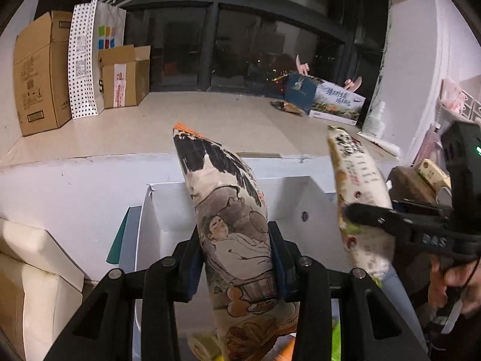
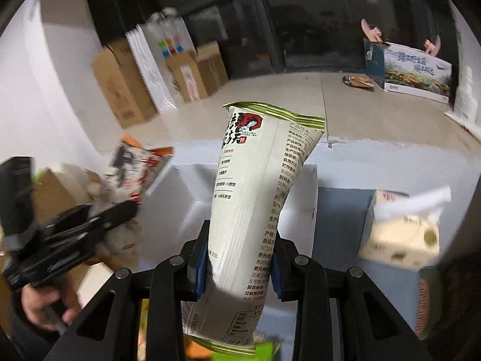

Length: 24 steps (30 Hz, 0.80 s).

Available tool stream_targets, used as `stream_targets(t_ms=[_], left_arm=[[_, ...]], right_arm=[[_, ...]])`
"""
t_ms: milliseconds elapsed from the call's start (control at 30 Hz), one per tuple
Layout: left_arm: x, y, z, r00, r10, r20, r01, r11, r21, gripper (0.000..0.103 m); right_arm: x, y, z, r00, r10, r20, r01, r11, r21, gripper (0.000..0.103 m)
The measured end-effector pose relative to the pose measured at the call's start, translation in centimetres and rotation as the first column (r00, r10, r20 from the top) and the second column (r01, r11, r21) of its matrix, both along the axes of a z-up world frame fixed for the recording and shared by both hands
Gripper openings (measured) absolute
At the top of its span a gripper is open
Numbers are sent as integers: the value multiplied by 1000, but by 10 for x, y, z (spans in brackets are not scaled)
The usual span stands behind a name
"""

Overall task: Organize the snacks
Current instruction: 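Carry both bags over the white box and release them inside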

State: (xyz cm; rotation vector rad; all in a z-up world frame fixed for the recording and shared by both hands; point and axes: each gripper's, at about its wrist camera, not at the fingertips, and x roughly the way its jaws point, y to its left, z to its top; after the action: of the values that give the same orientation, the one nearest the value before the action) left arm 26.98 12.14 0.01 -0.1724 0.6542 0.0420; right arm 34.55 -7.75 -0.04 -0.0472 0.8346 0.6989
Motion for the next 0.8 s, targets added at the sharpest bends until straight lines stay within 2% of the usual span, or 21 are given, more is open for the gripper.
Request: stream_targets(t_ms=[100, 133, 167, 200, 233, 267, 367, 500, 600, 800], left_arm=[[12, 11, -12, 1000, -6, -27, 6, 1000, -13, 45], [18, 15, -16, 999, -2, -38, 1, 1000, -18, 56], [23, 19, -20, 999, 10, -52, -11, 1000, -18, 68], [24, 20, -22, 998, 18, -59, -19, 1000, -16, 103], [25, 23, -24, 998, 27, -59, -28, 999, -20, 103], [23, 27, -26, 998, 19, -53, -21, 999, -35, 103], [14, 26, -27, 999, 5, -49, -7, 999, -31, 103], [-10, 18, -17, 1000, -7, 0, 7, 1000, -13, 103], [-30, 11, -6, 999, -17, 43, 17, 1000, -14, 103], [-91, -18, 14, 995, -20, 102, 14, 998, 62, 103]], right_arm=[[20, 15, -14, 1000, 6, -12, -6, 999, -36, 36], [25, 19, -19, 1000, 6, -16, -7, 998, -56, 38], [29, 22, -24, 1000, -8, -24, 6, 996, -84, 55], [33, 22, -28, 999, -33, -35, 29, 994, -107, 68], [34, 22, -30, 998, -43, -38, 39, 994, -101, 92], [34, 19, -31, 998, -45, -36, 42, 996, -83, 101], [29, 9, -29, 998, -57, -19, 55, 995, -79, 103], [12, -8, -12, 997, -61, 42, 59, 998, 38, 103], [-6, -18, 0, 997, -37, 67, 32, 997, 72, 103], [-70, -43, 19, 990, 15, 139, -35, 989, 141, 103]])
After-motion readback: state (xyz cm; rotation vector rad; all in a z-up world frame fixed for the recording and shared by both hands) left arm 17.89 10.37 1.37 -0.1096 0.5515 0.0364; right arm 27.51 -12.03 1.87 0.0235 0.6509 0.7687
